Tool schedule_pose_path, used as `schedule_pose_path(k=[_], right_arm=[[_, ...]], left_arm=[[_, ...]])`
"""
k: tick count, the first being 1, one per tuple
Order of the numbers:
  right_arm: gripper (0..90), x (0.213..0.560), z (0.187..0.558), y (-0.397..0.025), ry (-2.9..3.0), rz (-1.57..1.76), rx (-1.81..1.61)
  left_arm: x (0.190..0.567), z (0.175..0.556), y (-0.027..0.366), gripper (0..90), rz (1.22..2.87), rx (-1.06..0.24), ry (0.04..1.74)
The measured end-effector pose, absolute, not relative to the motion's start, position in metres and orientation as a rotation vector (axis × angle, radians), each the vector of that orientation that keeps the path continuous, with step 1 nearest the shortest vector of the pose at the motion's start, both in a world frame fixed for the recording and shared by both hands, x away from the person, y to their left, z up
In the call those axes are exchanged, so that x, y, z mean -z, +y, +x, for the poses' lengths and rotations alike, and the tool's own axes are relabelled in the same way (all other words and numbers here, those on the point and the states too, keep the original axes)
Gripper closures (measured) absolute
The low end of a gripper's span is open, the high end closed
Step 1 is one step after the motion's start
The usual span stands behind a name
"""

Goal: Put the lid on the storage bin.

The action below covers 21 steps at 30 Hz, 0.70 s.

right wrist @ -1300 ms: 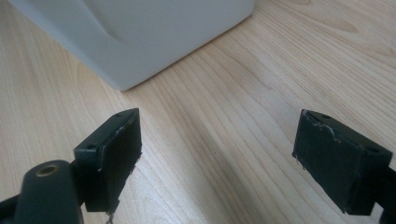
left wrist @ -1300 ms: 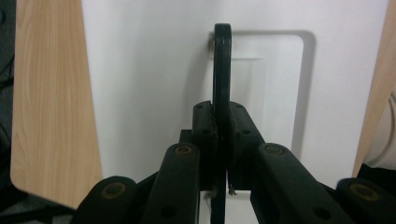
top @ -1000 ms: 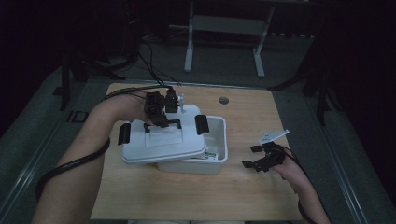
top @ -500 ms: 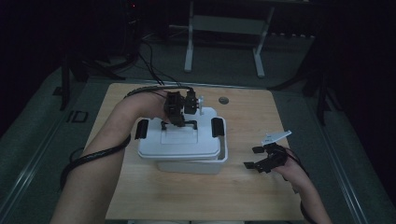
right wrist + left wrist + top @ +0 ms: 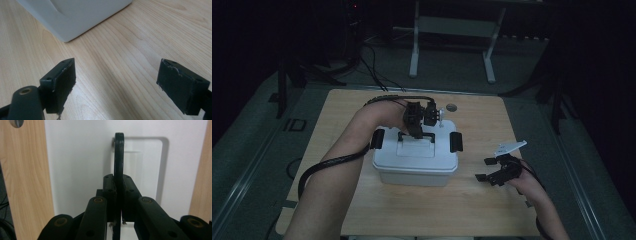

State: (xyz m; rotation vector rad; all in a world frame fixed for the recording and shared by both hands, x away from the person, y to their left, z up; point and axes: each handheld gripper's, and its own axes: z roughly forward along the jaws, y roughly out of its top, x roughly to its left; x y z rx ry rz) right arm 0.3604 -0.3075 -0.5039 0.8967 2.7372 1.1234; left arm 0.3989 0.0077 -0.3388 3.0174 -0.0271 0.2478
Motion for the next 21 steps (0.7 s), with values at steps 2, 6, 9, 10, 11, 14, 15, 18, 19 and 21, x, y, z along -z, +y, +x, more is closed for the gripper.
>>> schedule_pose_path(k=[2,6,9,10,11,14,15,18,19,21], right_arm=[[15.1,0.505,0.361,-0.308,2.737,0.898,-1.129],[15.1,0.507,0.361,-0.308,2.741,0.899,-1.128],[15.1,0.507,0.361,-0.307,2.742,0.899,-1.128],[15.1,0.507,0.362,-0.307,2.743,0.899,-1.127],[15.1,0.507,0.362,-0.307,2.743,0.898,-1.129],[15.1,0.508,0.361,-0.306,2.747,0.894,-1.129],[15.2,0.508,0.361,-0.306,2.747,0.893,-1.129],[15.2,0.509,0.362,-0.305,2.749,0.898,-1.124],[15.2,0.509,0.362,-0.305,2.750,0.899,-1.124],[15.2,0.509,0.361,-0.304,2.751,0.896,-1.126]], left_arm=[[0.343,0.401,0.007,83.7,3.028,-0.241,-0.019],[0.348,0.402,0.005,83.7,3.028,-0.225,-0.026],[0.351,0.403,0.003,83.7,3.037,-0.230,-0.040],[0.351,0.403,0.003,83.7,3.042,-0.228,-0.036],[0.351,0.404,0.003,83.6,3.038,-0.224,-0.029],[0.352,0.404,0.004,83.6,3.032,-0.220,-0.023],[0.352,0.404,0.005,83.6,3.029,-0.222,-0.020],[0.352,0.404,0.006,83.5,3.020,-0.230,-0.020],[0.352,0.405,0.006,83.3,3.018,-0.226,-0.015],[0.352,0.405,0.006,83.0,3.017,-0.237,-0.008]])
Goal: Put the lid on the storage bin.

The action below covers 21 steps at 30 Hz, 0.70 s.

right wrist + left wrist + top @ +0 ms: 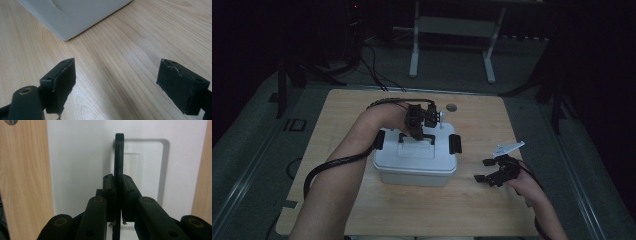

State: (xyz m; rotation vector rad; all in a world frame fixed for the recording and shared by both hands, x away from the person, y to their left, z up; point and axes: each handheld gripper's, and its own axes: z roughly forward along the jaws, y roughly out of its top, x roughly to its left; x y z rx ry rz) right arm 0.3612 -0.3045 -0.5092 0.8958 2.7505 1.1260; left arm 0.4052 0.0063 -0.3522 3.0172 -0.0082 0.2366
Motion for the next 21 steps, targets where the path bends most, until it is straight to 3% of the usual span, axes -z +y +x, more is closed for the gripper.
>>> schedule_pose_path(k=[1,6,14,15,17,21], right_arm=[[15.2,0.509,0.361,-0.304,2.752,0.896,-1.127],[15.2,0.508,0.361,-0.303,2.749,0.892,-1.130],[15.2,0.509,0.361,-0.302,2.751,0.893,-1.129],[15.2,0.509,0.361,-0.302,2.753,0.889,-1.125],[15.2,0.509,0.361,-0.301,2.754,0.888,-1.122],[15.2,0.508,0.361,-0.301,2.755,0.891,-1.119]], left_arm=[[0.352,0.405,0.006,81.7,3.019,-0.257,0.009],[0.353,0.408,0.010,55.4,3.016,-0.271,0.165],[0.355,0.408,0.033,26.8,2.941,-0.265,0.278],[0.355,0.408,0.037,26.4,2.927,-0.250,0.294],[0.357,0.407,0.046,15.9,2.908,-0.237,0.325],[0.361,0.403,0.066,15.3,2.831,-0.256,0.340]])
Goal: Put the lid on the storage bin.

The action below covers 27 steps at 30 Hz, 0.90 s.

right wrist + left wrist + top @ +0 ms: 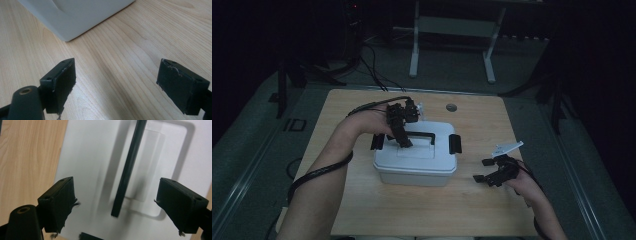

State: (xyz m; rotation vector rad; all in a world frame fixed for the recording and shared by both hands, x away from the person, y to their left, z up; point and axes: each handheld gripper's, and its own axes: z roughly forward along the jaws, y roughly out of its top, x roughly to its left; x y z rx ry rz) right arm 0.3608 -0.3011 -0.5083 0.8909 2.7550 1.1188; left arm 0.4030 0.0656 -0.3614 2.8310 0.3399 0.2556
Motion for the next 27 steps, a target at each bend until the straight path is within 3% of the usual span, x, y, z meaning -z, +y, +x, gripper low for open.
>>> schedule_pose_path(k=[8,27], right_arm=[[15.2,0.505,0.361,-0.299,2.752,0.882,-1.113],[15.2,0.507,0.359,-0.298,2.749,0.889,-1.114]], left_arm=[[0.374,0.393,0.098,13.6,2.769,-0.304,0.404],[0.394,0.359,0.170,13.0,2.590,-0.283,0.532]])
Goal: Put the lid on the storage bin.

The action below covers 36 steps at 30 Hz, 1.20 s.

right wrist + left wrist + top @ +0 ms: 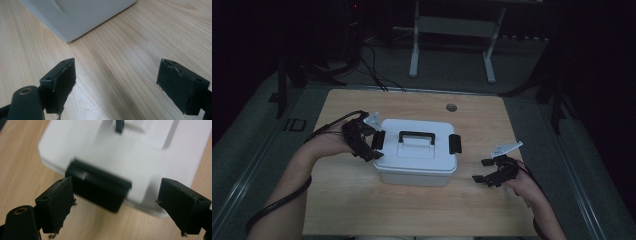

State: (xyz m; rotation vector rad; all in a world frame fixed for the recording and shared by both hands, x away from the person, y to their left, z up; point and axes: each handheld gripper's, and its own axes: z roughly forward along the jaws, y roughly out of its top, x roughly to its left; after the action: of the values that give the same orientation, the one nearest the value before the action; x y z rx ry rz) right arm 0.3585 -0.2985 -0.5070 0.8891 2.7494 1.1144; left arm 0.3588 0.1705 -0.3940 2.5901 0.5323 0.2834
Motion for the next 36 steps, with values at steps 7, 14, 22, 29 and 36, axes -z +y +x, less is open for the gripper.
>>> schedule_pose_path(k=[7,14,22,29,36], right_arm=[[15.2,0.507,0.358,-0.301,2.743,0.903,-1.116],[15.2,0.508,0.357,-0.302,2.739,0.905,-1.120],[15.2,0.511,0.357,-0.306,2.718,0.929,-1.140],[15.2,0.517,0.357,-0.309,2.706,0.949,-1.149],[15.1,0.523,0.355,-0.309,2.684,0.954,-1.160]], left_arm=[[0.398,0.343,0.199,13.0,2.533,-0.307,0.570],[0.405,0.334,0.223,13.0,2.492,-0.317,0.634],[0.424,0.323,0.243,13.0,2.433,-0.310,0.694],[0.452,0.314,0.255,13.0,2.403,-0.283,0.730],[0.474,0.308,0.264,13.0,2.355,-0.283,0.769]])
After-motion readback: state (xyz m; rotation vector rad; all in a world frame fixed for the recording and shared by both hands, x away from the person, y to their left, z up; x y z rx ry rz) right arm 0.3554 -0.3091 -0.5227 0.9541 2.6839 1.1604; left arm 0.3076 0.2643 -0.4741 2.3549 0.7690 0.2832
